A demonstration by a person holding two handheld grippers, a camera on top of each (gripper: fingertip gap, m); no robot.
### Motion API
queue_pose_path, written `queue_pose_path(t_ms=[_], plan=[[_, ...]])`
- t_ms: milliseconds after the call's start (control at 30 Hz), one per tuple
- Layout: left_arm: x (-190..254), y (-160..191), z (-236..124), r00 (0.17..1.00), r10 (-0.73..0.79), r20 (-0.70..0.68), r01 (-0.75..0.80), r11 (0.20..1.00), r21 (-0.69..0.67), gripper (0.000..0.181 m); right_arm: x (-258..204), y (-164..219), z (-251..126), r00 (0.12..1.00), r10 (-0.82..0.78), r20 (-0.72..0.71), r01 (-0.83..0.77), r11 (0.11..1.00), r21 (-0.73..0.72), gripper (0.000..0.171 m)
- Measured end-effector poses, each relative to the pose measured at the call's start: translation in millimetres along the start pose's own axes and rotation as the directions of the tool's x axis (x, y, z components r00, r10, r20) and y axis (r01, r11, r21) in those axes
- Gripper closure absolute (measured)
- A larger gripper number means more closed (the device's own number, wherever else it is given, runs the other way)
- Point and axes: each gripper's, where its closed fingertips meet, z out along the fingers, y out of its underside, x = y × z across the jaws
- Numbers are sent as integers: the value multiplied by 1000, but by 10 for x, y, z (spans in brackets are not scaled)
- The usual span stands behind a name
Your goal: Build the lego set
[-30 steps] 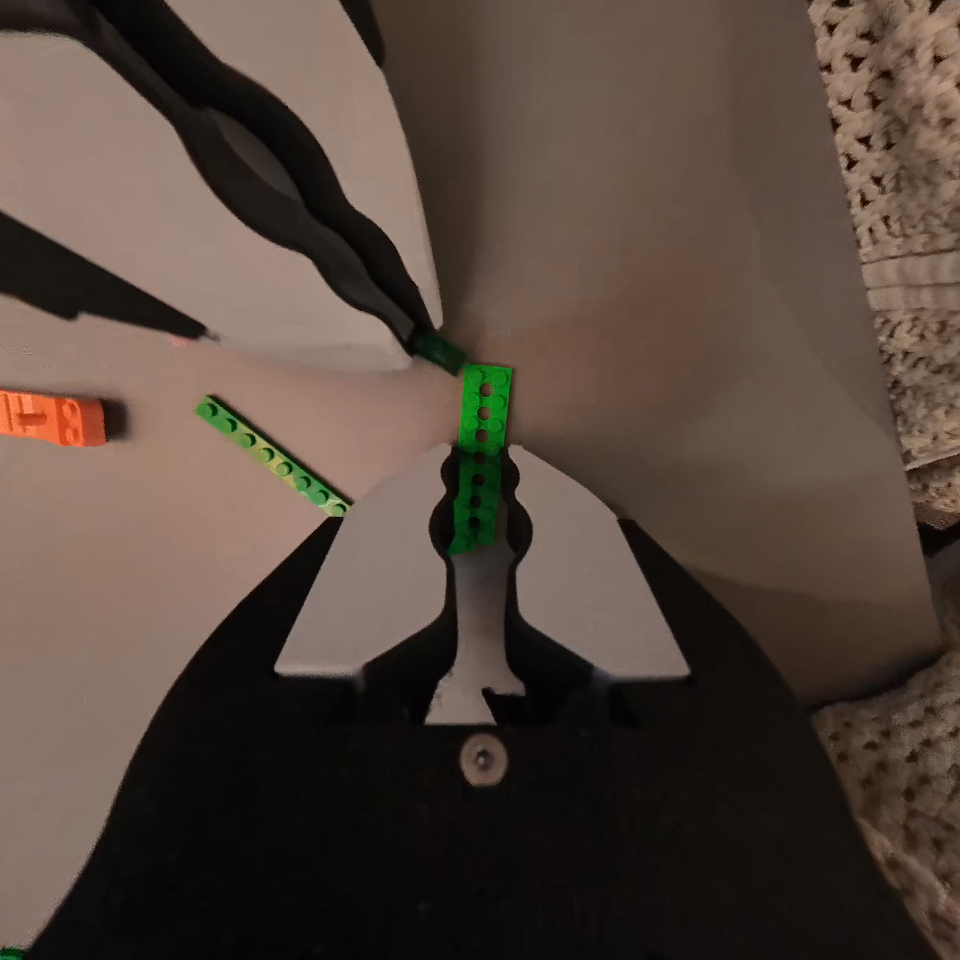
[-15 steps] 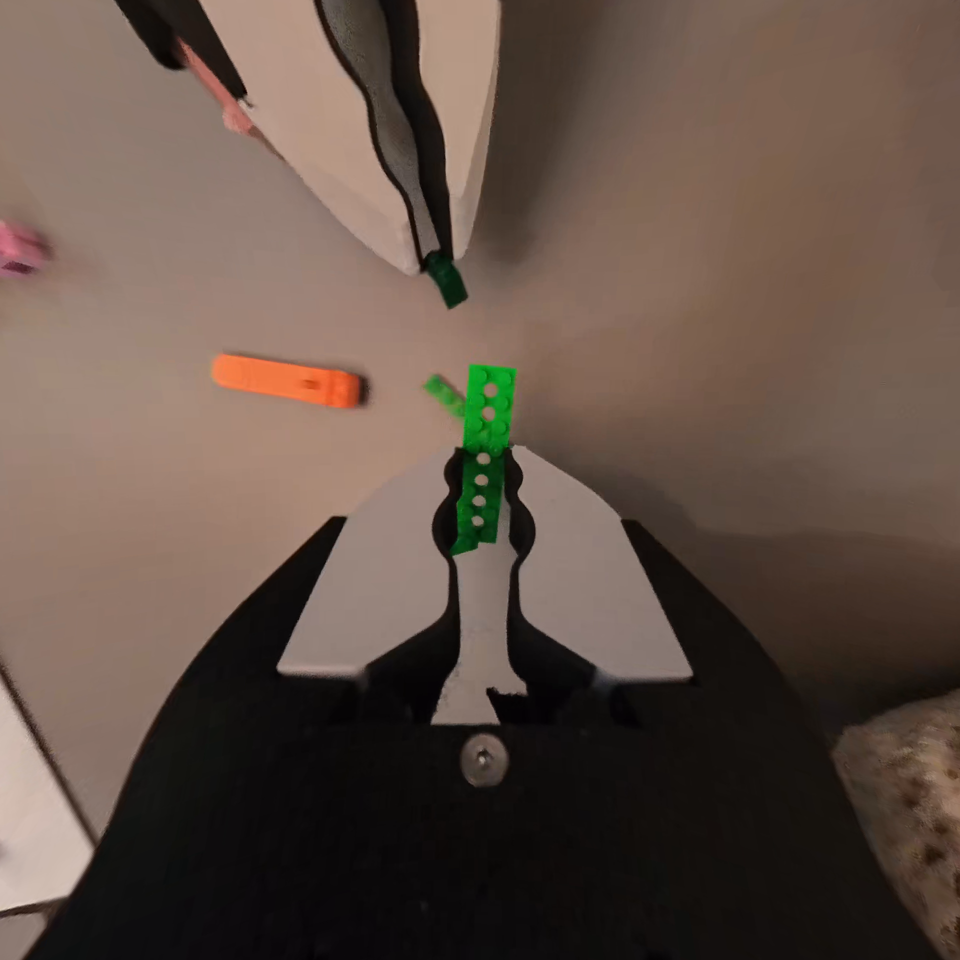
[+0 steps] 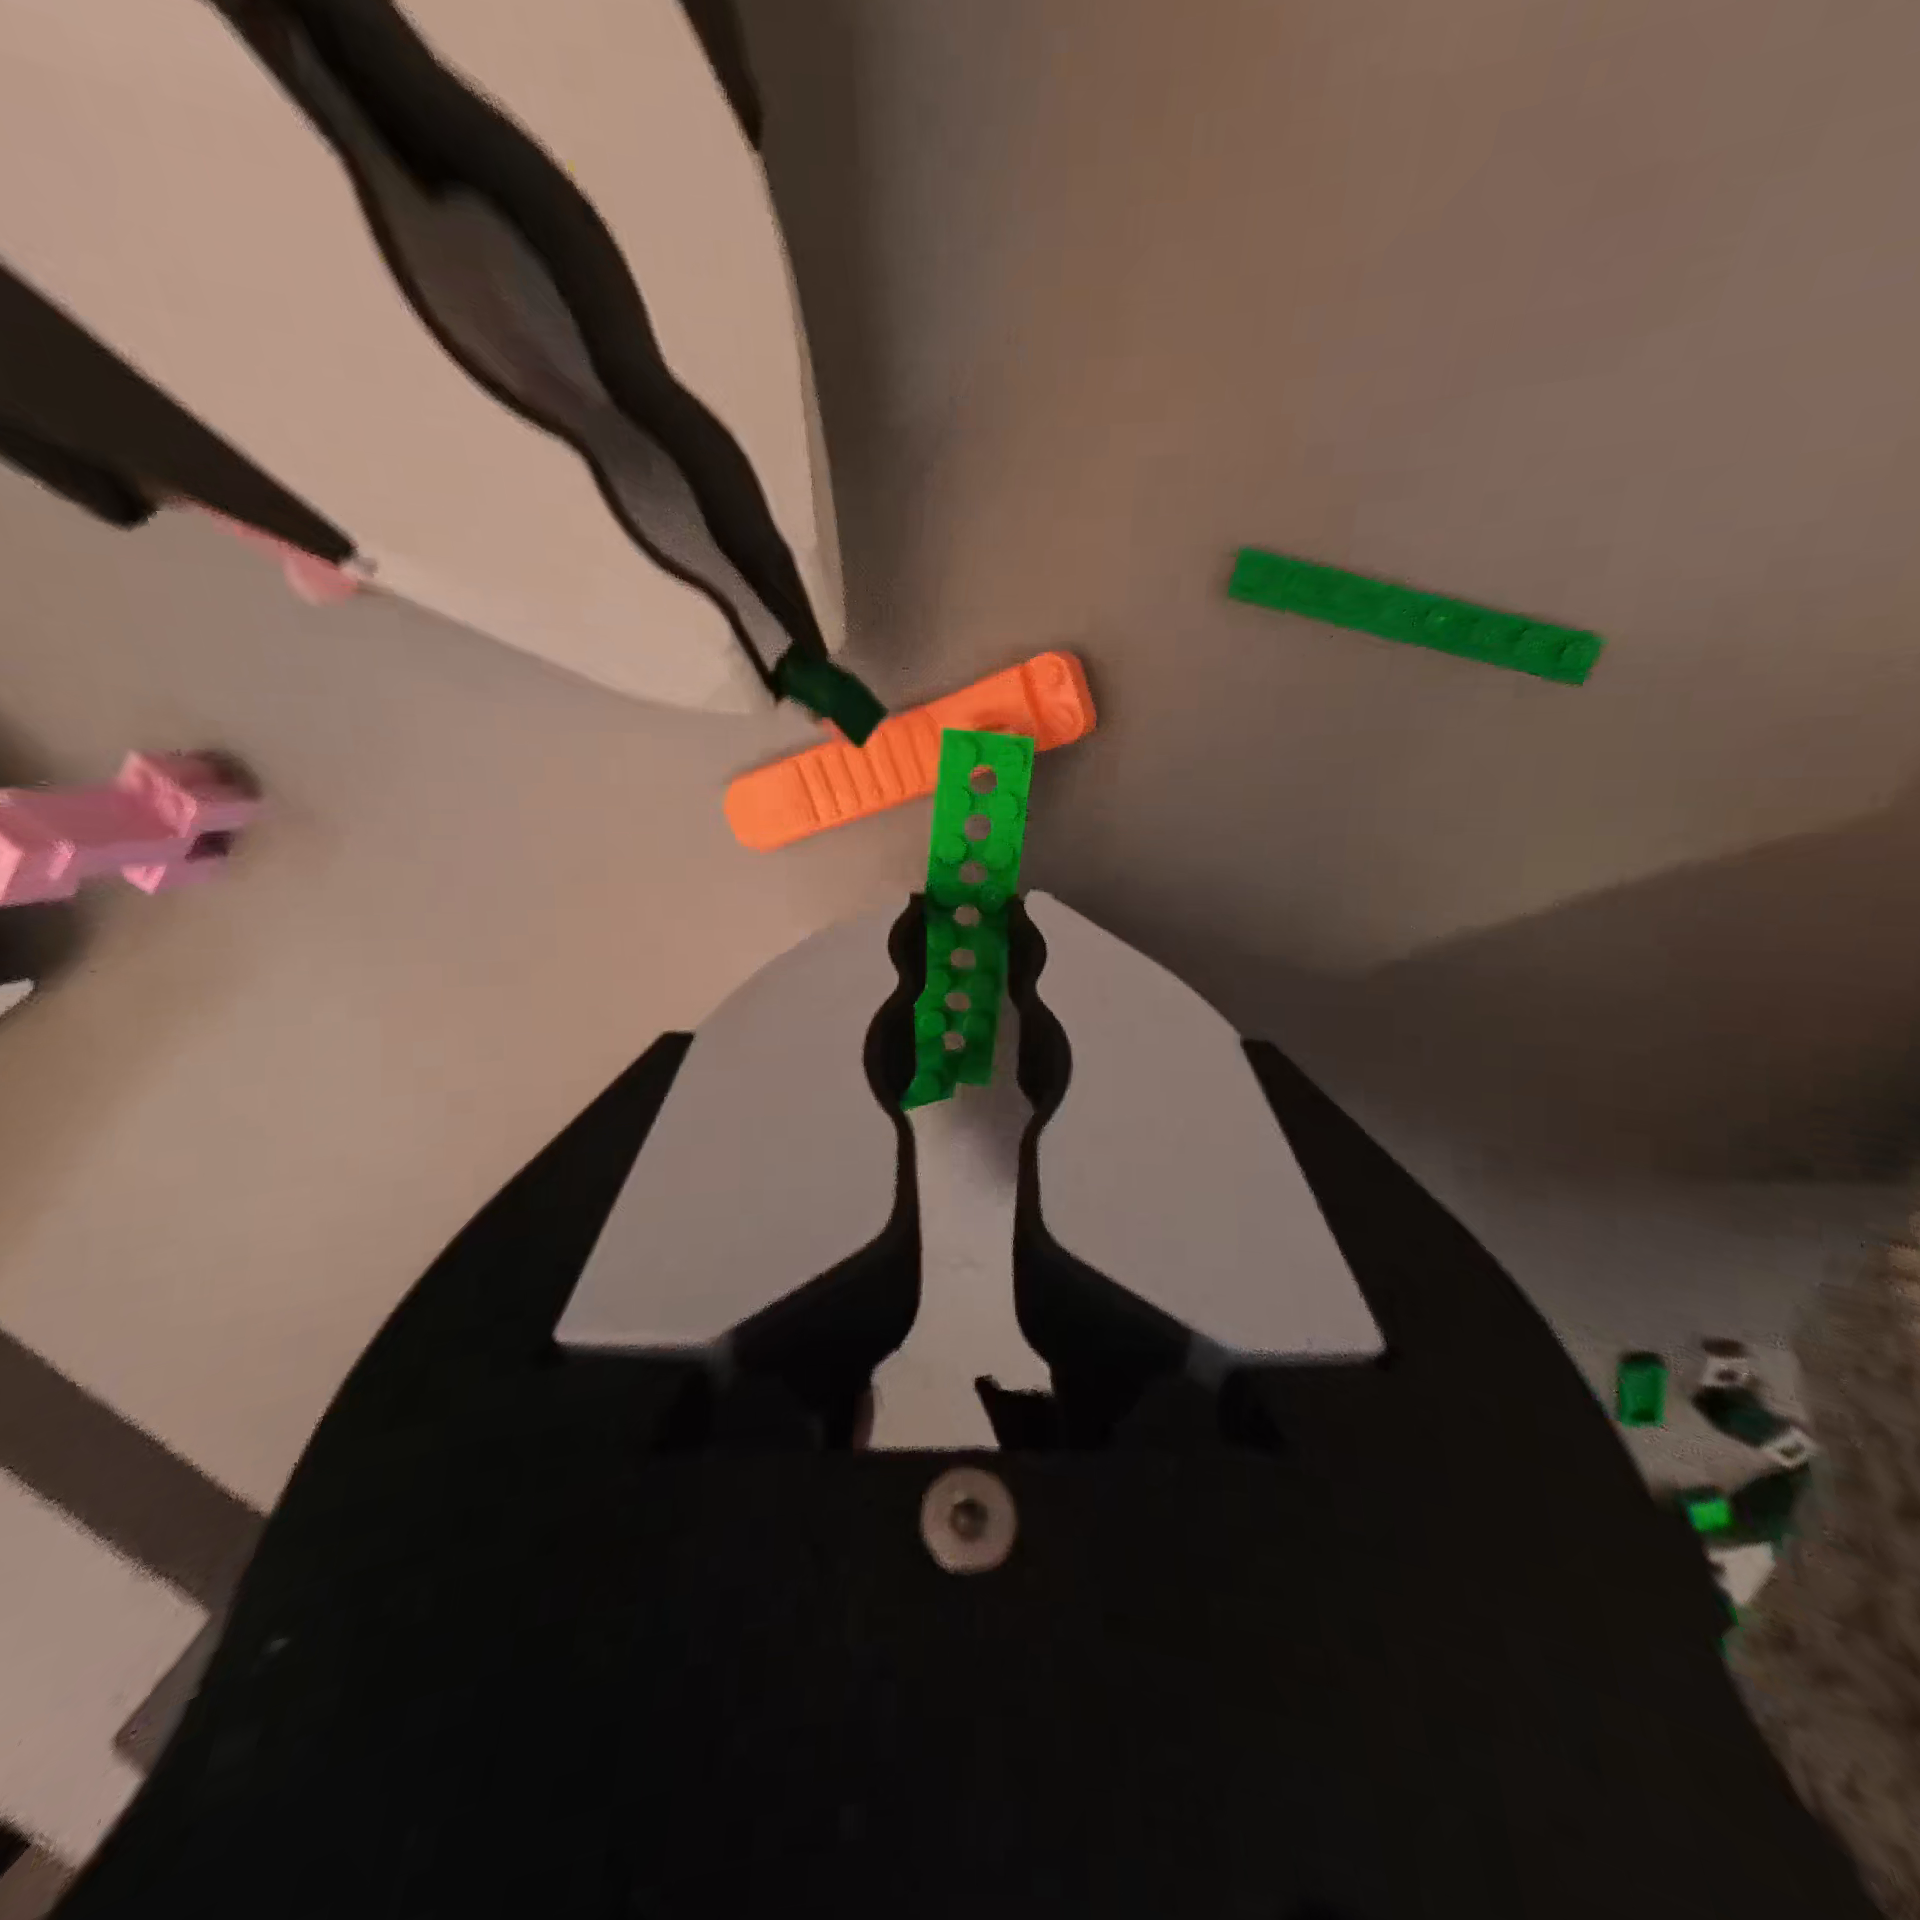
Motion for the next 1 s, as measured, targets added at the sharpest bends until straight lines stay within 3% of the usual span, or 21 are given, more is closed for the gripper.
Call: queue_pose_path(t_ms=[400, 1000], plan=[[-173, 156, 125, 980, 129, -150, -142, 987, -79, 167, 59, 76, 106, 979, -52, 195, 60, 998, -35, 164], [-174, 74, 141, 967, 172, -186, -188, 979, -75, 167, -8, 87, 181, 972, -125, 200, 130, 991, -14, 163]])
